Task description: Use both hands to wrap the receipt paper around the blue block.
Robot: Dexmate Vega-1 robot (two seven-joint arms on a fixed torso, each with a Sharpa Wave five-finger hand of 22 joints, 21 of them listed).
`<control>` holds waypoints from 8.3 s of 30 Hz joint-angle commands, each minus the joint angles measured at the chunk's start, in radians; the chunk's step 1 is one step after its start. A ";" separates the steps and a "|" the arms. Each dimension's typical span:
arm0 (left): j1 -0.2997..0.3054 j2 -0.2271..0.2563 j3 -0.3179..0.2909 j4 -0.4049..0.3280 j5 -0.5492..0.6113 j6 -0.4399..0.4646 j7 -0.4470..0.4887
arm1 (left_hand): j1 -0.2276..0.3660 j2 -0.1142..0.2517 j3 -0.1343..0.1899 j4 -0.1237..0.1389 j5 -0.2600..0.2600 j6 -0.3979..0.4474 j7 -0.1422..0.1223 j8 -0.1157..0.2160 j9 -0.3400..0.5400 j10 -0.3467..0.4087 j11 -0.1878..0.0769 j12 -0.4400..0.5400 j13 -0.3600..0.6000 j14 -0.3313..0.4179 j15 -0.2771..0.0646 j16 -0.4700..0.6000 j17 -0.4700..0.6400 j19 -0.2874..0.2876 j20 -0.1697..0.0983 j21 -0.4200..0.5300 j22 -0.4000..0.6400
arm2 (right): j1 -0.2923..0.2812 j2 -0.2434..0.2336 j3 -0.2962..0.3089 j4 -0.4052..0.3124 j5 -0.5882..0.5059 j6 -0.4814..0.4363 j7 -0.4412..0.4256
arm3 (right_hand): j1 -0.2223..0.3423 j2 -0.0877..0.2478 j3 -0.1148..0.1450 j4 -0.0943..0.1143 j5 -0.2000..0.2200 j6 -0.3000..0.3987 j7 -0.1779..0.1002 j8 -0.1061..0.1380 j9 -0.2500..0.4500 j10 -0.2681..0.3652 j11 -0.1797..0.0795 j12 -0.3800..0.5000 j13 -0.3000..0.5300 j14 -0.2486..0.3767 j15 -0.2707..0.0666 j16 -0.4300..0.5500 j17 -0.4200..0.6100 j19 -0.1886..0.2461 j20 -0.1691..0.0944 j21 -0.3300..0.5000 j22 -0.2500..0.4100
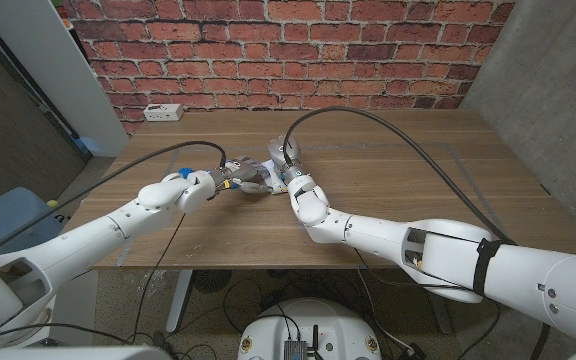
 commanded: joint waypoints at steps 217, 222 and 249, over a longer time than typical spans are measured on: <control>0.166 -0.076 -0.120 0.107 -0.154 -0.059 0.741 | -0.038 0.032 0.024 0.069 -0.024 0.077 0.006 0.030 0.026 0.111 0.055 0.044 0.032 0.128 0.035 0.023 0.010 -0.019 0.054 0.009 0.018 | -0.225 -0.337 0.174 -0.639 -0.252 0.016 0.468 | -0.054 -0.098 -0.066 -0.058 0.027 0.069 -0.024 -0.181 0.029 -0.098 0.014 -0.052 -0.040 -0.114 -0.150 0.036 -0.017 -0.048 0.046 -0.071 0.001; 0.169 -0.079 -0.136 0.117 -0.220 -0.114 0.746 | -0.036 0.034 0.029 0.068 -0.026 0.041 0.005 0.015 0.027 0.105 0.055 0.038 0.034 0.126 0.037 0.017 0.011 -0.016 0.055 0.009 0.018 | -0.256 -0.347 0.210 -0.670 -0.245 0.014 0.410 | -0.063 -0.078 -0.063 -0.046 0.045 -0.112 -0.077 -0.256 0.022 -0.141 0.030 -0.076 -0.041 -0.099 -0.144 0.017 -0.032 -0.032 0.055 -0.072 -0.001; 0.214 -0.135 -0.253 0.128 -0.620 -0.334 0.544 | -0.026 0.028 0.042 0.058 -0.029 -0.058 -0.027 -0.029 0.016 0.029 0.049 -0.002 0.031 0.101 0.042 -0.006 0.012 0.035 0.041 0.023 0.018 | -0.424 -0.345 0.422 -0.779 0.012 0.057 0.101 | -0.151 0.013 -0.049 0.020 0.053 -0.341 -0.069 -0.317 0.013 -0.190 0.076 -0.084 -0.045 -0.099 -0.115 -0.010 -0.038 0.010 0.065 -0.066 -0.001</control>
